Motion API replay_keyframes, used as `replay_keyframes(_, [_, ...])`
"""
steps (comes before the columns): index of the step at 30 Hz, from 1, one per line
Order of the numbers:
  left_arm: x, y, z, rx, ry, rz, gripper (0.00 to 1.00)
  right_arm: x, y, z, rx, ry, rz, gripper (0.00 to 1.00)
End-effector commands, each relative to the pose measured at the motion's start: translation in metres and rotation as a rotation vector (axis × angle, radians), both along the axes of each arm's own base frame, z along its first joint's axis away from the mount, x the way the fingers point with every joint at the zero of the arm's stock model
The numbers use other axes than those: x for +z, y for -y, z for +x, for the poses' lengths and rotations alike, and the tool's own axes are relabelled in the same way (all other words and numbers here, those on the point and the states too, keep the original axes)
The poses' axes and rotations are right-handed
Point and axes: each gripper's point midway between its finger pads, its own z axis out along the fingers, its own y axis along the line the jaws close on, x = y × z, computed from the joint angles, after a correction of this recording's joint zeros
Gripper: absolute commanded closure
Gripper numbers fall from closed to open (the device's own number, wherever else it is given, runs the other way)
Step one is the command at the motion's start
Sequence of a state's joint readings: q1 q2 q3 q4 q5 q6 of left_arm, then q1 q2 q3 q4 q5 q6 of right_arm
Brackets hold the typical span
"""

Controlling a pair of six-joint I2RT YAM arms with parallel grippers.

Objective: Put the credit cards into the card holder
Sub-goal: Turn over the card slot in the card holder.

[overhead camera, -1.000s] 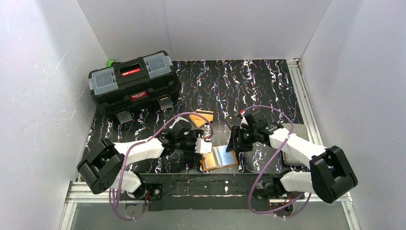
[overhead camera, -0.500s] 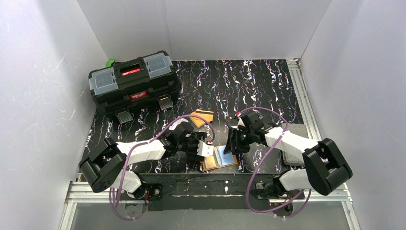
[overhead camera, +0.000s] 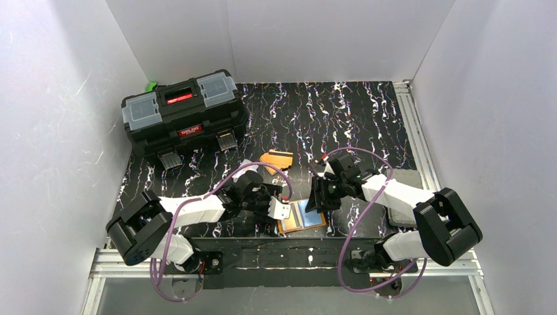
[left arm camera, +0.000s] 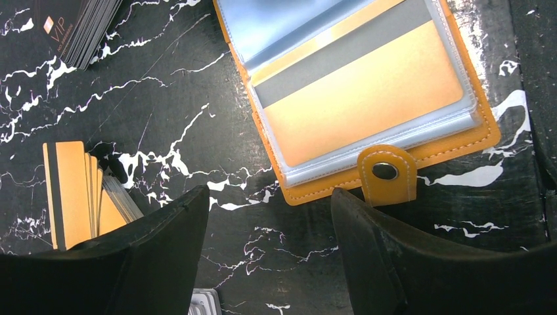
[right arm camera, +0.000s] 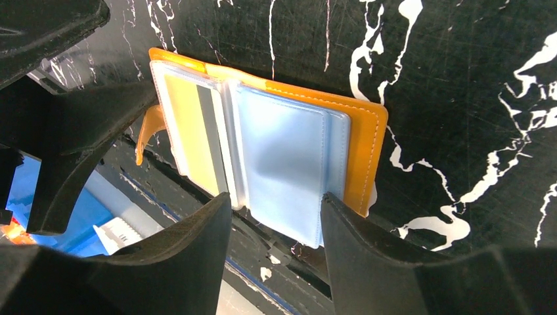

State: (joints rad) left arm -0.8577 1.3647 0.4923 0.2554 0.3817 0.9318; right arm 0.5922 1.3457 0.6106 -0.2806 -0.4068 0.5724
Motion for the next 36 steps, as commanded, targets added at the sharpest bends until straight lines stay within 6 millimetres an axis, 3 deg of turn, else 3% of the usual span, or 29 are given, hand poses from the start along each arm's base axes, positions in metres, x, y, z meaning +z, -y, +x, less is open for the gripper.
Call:
replay_keyframes(1, [-0.006,-0.005,-0.01,-0.027,-0.008,0.015,0.33,0.002,-0.007,0.001,0.016,0.008,0.028,0.41])
replay_keyframes(6, [-0.007,-0.006,-0.012,-0.031,-0.006,0.016,0.34,-0.001,-0.011,0.0,0.027,-0.007,0.049,0.42])
replay_keyframes(14, [-0.008,-0.007,-0.013,-0.039,0.0,0.017,0.35,0.023,-0.028,0.002,0.086,0.043,0.169,0.45])
replay_keyframes(27, [0.0,-0.009,-0.011,-0.027,0.031,-0.003,0.35,0.039,-0.043,-0.004,0.172,0.042,0.293,0.48])
replay_keyframes(36, [0.004,-0.009,-0.01,-0.026,0.041,-0.009,0.36,0.035,-0.04,-0.005,0.164,0.033,0.271,0.49])
